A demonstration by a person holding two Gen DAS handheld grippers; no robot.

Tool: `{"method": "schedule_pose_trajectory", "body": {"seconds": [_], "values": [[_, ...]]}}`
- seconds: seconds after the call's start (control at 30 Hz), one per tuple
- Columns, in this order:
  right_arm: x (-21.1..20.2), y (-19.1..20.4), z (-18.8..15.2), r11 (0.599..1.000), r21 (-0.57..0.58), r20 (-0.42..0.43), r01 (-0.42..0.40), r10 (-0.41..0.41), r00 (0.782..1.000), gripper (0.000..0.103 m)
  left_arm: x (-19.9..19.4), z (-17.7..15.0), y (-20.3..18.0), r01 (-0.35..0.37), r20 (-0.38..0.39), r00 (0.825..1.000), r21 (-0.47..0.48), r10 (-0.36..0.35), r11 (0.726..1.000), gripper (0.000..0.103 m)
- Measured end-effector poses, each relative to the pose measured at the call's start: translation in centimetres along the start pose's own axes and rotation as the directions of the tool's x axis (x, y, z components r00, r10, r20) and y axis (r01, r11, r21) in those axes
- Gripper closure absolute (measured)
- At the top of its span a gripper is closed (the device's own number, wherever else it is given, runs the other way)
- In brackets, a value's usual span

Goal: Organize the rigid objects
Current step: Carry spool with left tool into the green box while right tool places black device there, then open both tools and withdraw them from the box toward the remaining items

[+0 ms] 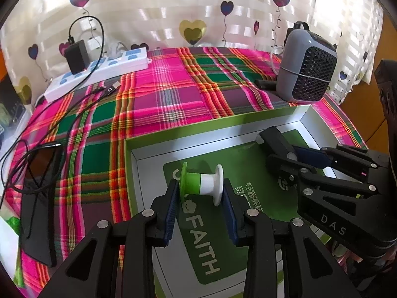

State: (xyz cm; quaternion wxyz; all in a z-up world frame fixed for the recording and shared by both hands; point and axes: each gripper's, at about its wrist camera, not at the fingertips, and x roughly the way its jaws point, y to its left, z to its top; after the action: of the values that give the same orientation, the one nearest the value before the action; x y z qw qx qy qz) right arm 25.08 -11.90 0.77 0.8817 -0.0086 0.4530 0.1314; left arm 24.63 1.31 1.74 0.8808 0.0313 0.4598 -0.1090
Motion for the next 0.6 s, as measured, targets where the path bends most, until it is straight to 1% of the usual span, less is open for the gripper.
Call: {"method": "schedule_pose_trajectory", "body": {"seconds": [0.03,0.1,0.13,0.17,0.3,0.37,0.6], "values": [[-0.1,0.0,0.0,1.0,0.0,0.004,0.001,-0.001,1.0,0.073,-0.1,-0.1,0.0,-0.002,0.001,1.0,-0.002,0.002,1.0,0.07],[-0.2,0.0,0.0,1.0,0.0,0.012,0.005,-0.005,1.0,0.065,-0.6,-0.2,0.1,-0.007,0.01,1.0,-0.006,0.007,1.0,0.07],[-0.4,0.0,-0.1,1.0,0.001,0.017,0.004,-0.004,1.0,0.059,-0.8,-0.2,0.2,-0.012,0.015,1.0,-0.009,0.012,1.0,0.07],[-0.5,0.0,-0.1,1.0,0.003,0.022,0.005,-0.005,1.0,0.057,-1.1,-0.2,0.1,-0.015,0.024,1.0,-0.009,0.016,1.0,0.07],[-1.2,0.0,-0.3,1.0,0.014,0.037,0.008,-0.008,0.999,0.057,-2.4,-0.7,0.0,-0.01,0.044,0.999,-0.013,0.011,1.0,0.068],[-1.6,0.1,-0.5,1.0,0.018,0.046,0.004,-0.005,0.999,0.057,-3.0,-0.9,-0.1,-0.01,0.055,0.998,-0.012,0.011,1.0,0.066],[-3.5,0.7,-1.4,1.0,0.02,0.079,0.009,-0.01,0.997,0.057,-5.5,-2.3,-0.4,-0.017,0.089,0.996,-0.023,0.019,1.0,0.065]]}}
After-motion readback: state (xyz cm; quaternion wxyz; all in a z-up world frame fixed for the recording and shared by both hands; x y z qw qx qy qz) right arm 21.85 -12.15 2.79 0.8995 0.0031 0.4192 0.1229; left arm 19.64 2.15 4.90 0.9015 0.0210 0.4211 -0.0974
